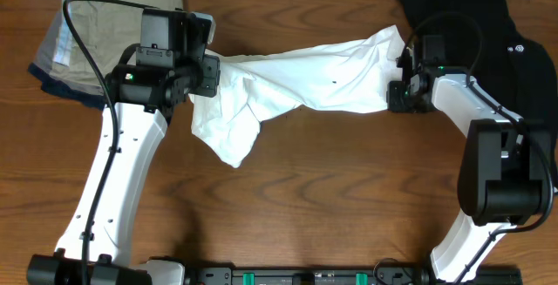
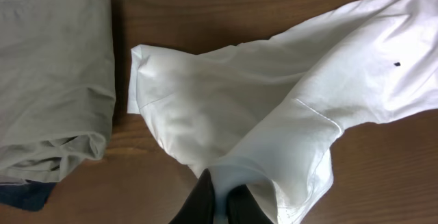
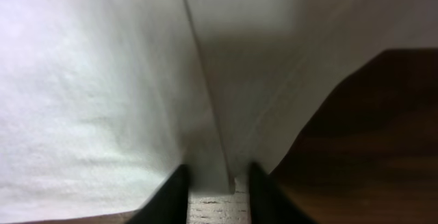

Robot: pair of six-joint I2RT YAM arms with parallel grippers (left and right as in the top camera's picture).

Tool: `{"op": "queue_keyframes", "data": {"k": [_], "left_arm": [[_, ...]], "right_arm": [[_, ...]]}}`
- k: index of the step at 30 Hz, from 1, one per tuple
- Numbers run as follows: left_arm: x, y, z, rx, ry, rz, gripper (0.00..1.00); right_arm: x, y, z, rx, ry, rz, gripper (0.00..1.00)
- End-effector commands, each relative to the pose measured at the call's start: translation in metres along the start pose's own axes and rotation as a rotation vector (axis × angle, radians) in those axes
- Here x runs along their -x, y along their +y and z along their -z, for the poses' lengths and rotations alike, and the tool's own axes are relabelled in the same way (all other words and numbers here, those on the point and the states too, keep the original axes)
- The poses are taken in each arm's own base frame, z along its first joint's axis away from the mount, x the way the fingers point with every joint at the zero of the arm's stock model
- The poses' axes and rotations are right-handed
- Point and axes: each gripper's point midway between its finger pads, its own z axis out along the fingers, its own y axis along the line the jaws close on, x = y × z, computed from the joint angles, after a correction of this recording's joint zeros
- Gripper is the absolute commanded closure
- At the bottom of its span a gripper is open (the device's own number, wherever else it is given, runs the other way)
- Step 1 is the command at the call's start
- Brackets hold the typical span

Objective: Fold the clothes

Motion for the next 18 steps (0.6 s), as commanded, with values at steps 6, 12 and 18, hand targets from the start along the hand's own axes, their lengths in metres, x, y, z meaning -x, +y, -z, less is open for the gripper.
{"op": "queue_keyframes", "data": {"k": [6,12,18], "left_arm": [[0.002,0.005,-0.003,0.020,0.002,-0.010,0.94],[0.009,0.006,-0.001,0.026,-0.032,-0.012,0.94],[0.013,0.008,0.002,0.037,-0.047,-0.013,0.94]], "right_arm": [[0.001,0.005,0.010,0.039,0.001,-0.018,0.99],[0.052,-0.004,0.105,0.036,-0.181,-0.041,1.00],[0.080,-0.030,0.187,0.009,-0.374,-0.087,0.99]]}}
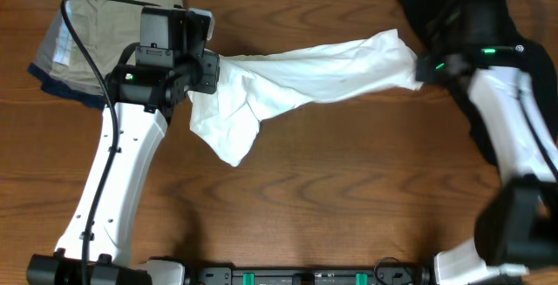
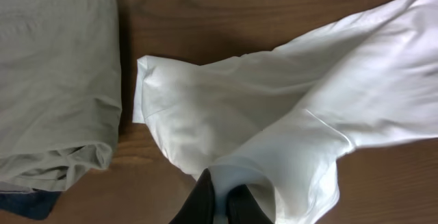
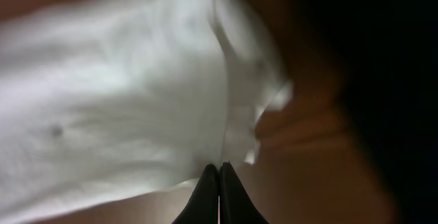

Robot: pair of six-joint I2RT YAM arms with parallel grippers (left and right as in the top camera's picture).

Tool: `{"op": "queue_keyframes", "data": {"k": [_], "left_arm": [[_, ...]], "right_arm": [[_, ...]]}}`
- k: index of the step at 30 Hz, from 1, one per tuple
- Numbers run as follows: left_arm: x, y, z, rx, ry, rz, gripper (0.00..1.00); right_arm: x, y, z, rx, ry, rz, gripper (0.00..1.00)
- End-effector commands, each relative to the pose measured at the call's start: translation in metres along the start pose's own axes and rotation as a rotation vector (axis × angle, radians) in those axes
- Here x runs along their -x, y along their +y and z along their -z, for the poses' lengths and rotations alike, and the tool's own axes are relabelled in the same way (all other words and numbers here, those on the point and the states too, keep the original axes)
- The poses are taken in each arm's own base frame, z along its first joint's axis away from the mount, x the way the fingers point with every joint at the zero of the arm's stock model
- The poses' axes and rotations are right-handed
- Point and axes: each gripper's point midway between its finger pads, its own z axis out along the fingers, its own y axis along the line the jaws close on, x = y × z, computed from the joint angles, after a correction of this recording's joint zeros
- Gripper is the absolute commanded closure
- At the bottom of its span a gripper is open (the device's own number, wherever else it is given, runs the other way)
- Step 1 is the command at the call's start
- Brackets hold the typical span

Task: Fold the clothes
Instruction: 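Lift the T-shirt with both grippers, holding it taut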

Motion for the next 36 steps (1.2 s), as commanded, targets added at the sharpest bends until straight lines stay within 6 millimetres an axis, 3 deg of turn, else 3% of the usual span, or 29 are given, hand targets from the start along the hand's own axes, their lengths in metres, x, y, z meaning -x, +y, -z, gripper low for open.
{"op": "queue_keyframes", "data": {"k": [1,14,22,26,29,36], "left_arm": [[0.004,0.006,0.002,0.024,-0.014,-0.011,0.94],[0.005,0.006,0.002,0.024,-0.014,-0.012,0.94],[0.006,0.010,0.004,0.050,-0.021,-0.011,0.94],[0.017,0.010,0.022,0.054,-0.086,-0.013,0.94],[0.030,0.009,0.046,0.057,-0.167,-0.006,0.94],[0.036,0.007,0.082,0.057,-0.252,0.022,0.94]], "right_arm": [[0.023,-0.013,0.038,-0.015,-0.103,-0.027,0.99],[0.003,-0.014,0.047,0.008,-0.033,-0.040,0.99],[0.006,-0.013,0.050,0.009,-0.046,-0.037,0.99],[0.015,-0.014,0.063,0.009,-0.091,-0.031,0.99],[0.024,-0.015,0.073,0.008,-0.137,-0.031,0.99],[0.025,-0.026,0.076,-0.003,-0.146,-0.042,0.99]]}}
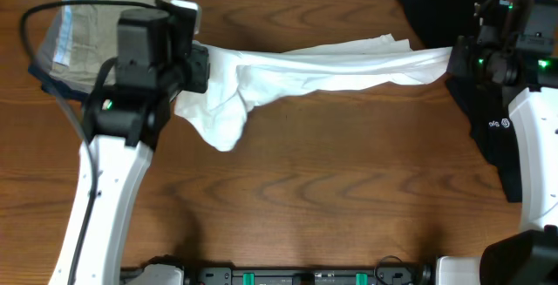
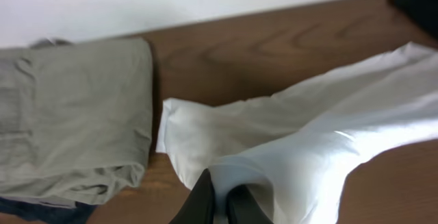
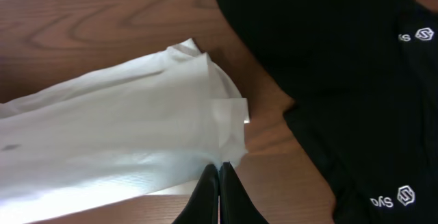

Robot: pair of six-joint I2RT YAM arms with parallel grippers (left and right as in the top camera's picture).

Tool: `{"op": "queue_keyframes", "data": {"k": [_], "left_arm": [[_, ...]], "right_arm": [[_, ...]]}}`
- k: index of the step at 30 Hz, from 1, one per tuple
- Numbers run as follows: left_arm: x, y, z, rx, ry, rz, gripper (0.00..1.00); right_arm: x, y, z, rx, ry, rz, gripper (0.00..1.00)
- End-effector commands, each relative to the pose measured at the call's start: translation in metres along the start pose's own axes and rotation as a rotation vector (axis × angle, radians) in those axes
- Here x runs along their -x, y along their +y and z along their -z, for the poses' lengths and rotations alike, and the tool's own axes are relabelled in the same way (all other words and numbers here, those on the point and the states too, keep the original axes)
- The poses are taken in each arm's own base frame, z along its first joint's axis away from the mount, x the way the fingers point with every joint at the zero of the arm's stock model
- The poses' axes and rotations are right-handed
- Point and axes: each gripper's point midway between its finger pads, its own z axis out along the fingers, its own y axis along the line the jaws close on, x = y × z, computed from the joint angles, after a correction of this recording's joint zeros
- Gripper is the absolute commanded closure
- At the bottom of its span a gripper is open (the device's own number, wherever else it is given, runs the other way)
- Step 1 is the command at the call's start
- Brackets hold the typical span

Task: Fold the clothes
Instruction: 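Lift the T-shirt with both grippers, holding it taut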

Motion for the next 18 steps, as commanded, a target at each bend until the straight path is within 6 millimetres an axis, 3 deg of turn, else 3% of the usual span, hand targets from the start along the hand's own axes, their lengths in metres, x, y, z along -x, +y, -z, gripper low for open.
{"op": "queue_keyframes", "data": {"k": [1,5,9,14,18], "left_arm": [[0.010,0.004,0.015,0.021,-0.048,0.021,0.94],[0.019,0.005,0.023,0.022,-0.090,0.028,0.94],[0.049,0.005,0.047,0.024,-0.222,0.030,0.94],[0.089,0.005,0.112,0.028,-0.429,0.031,0.94],[0.106,0.005,0.178,0.031,-0.583,0.028,0.94]], "right_arm": [[0.008,-0.005,0.011,-0.002,-0.033,0.012,0.99],[0.012,-0.005,0.016,0.013,-0.047,0.006,0.99],[0.033,-0.005,0.051,0.056,-0.133,-0.007,0.99],[0.064,-0.008,0.123,0.067,-0.294,-0.011,0.99],[0.071,-0.005,0.180,0.041,-0.392,0.010,0.99]]}}
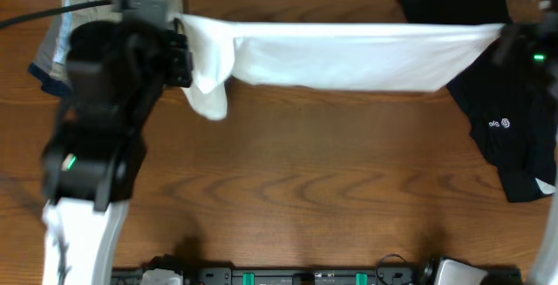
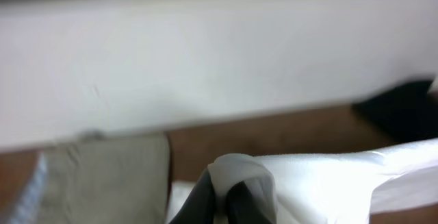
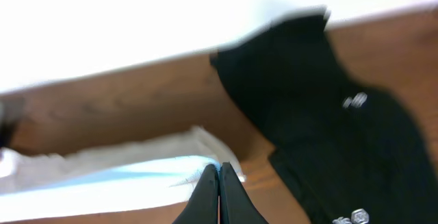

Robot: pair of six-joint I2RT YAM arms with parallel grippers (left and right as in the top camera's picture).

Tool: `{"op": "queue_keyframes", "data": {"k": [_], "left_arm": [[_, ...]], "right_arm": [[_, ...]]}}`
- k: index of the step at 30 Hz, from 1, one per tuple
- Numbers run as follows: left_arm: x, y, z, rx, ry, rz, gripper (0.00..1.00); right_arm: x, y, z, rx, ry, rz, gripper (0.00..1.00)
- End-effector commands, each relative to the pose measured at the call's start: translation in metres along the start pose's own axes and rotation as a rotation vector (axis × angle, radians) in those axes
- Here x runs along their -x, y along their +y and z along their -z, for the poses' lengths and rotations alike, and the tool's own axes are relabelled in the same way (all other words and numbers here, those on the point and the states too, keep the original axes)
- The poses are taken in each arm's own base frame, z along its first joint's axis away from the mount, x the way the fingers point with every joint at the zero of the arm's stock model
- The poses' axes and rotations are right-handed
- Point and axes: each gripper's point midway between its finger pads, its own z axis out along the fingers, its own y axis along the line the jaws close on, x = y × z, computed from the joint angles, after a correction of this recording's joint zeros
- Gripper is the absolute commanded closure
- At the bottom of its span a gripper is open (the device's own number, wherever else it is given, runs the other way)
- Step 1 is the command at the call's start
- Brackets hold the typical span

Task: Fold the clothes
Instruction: 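Lift the T-shirt with both grippers, holding it taut, then swing the lifted T-shirt toward the robot and lay it flat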

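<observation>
A white garment (image 1: 349, 55) hangs stretched in a long band high over the back of the table, with a loose end drooping at its left (image 1: 207, 93). My left gripper (image 2: 220, 198) is shut on its left end, raised well above the wood. At the far right my right gripper (image 3: 218, 181) is shut on the other end (image 3: 137, 183), also lifted.
A folded khaki garment (image 2: 102, 176) lies on a small stack at the back left corner (image 1: 52, 50). A black garment with white logos (image 1: 506, 102) is spread at the back right. A white wall (image 2: 205, 59) rises behind the wooden table (image 1: 305, 198).
Both grippers have risen and moved further apart. The white garment, which sagged across the table, is now pulled into a straight, taut band in the air.
The white garment first lay crumpled on the table, my left gripper shut on its left part and the right gripper's fingers apart at its right edge. Then the right gripper was shut on that edge. Later both ends were lifted, and now the garment hangs stretched.
</observation>
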Motion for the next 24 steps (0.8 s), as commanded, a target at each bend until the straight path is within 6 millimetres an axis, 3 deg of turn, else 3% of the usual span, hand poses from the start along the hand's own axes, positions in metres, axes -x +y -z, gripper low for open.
{"op": "queue_keyframes", "data": {"k": [1,7,15,19,22,24], "left_arm": [[0.057,0.004,0.068,0.024,-0.209,0.007,0.94],[0.081,0.002,0.156,0.020,-0.396,0.026,0.94],[0.077,-0.001,0.245,0.013,-0.524,0.047,0.94],[0.071,-0.001,0.258,0.014,-0.506,0.047,0.94],[0.066,-0.001,0.245,0.014,-0.460,0.049,0.94],[0.062,0.000,0.225,0.015,-0.405,0.050,0.94]], "right_arm": [[0.025,0.011,0.053,-0.002,-0.115,0.048,0.99],[0.031,0.024,0.132,-0.041,-0.211,0.069,0.99],[0.027,0.039,0.225,-0.130,-0.349,0.101,0.99],[0.025,0.037,0.247,-0.196,-0.373,0.100,0.99],[0.022,0.035,0.241,-0.196,-0.345,0.092,0.99],[0.019,0.029,0.227,-0.196,-0.291,0.082,0.99]]}}
